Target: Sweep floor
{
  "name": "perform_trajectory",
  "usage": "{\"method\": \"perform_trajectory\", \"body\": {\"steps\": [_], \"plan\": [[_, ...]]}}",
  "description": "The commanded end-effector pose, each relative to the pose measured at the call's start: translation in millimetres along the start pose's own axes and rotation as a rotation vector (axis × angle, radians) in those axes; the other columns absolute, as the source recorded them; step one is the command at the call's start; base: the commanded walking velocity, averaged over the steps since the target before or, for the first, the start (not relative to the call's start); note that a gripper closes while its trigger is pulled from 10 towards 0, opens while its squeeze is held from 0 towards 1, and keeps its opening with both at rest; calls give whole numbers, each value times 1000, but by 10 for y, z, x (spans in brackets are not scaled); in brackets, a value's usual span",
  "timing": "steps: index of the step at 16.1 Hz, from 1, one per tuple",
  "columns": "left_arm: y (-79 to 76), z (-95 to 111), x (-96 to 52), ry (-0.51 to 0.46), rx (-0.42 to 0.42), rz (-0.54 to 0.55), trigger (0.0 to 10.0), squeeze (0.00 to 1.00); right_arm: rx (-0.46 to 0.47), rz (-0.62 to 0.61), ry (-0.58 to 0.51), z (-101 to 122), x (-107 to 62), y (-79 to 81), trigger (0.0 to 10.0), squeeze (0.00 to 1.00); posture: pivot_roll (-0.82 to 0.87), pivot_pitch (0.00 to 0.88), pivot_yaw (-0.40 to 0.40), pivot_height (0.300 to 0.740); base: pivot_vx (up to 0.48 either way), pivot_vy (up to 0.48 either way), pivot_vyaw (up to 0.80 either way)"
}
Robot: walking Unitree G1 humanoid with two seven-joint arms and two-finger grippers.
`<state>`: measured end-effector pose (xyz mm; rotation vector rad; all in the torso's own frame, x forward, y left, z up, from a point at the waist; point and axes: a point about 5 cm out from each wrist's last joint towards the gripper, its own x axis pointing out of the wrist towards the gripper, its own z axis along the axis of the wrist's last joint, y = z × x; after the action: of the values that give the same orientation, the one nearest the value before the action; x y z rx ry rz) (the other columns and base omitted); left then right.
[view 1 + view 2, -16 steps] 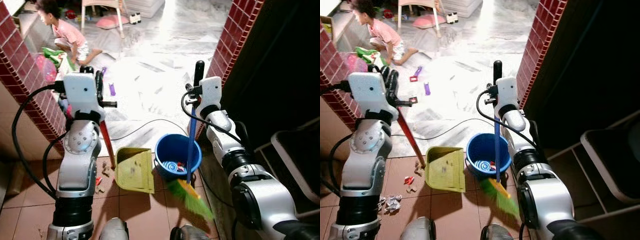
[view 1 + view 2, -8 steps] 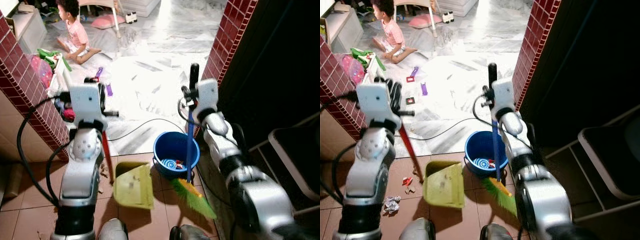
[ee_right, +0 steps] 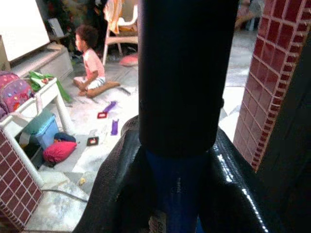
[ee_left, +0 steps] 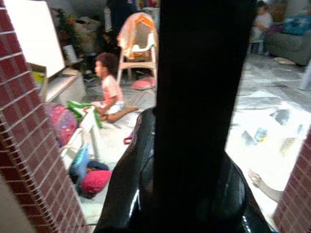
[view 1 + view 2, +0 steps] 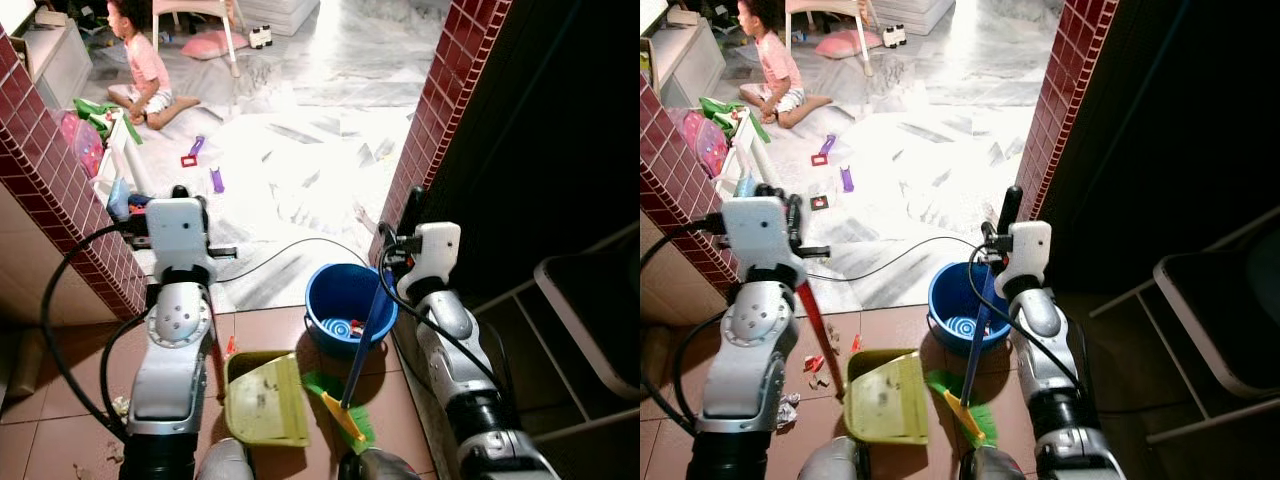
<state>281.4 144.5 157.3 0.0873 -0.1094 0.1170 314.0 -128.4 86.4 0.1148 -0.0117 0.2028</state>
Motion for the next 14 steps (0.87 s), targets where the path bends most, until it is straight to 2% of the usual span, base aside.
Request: {"method": "perform_trajectory", "body": {"steps": [1, 3, 14], "plan": [[-36, 75, 14, -43, -2, -15, 10000, 0, 34, -16, -4, 29, -1, 0, 10000, 0, -6, 58, -20, 740, 0, 0, 0], [-49, 86, 14, -47, -1, -26, 10000, 0, 39, -19, 6, 44, -13, 2, 10000, 0, -6, 60, -19, 740, 0, 0, 0], [-124, 122, 78, -68, -16, -55, 10000, 0, 53, -26, 68, 46, -28, 29, 10000, 0, -19, 59, -19, 740, -340, 0, 0]]}}
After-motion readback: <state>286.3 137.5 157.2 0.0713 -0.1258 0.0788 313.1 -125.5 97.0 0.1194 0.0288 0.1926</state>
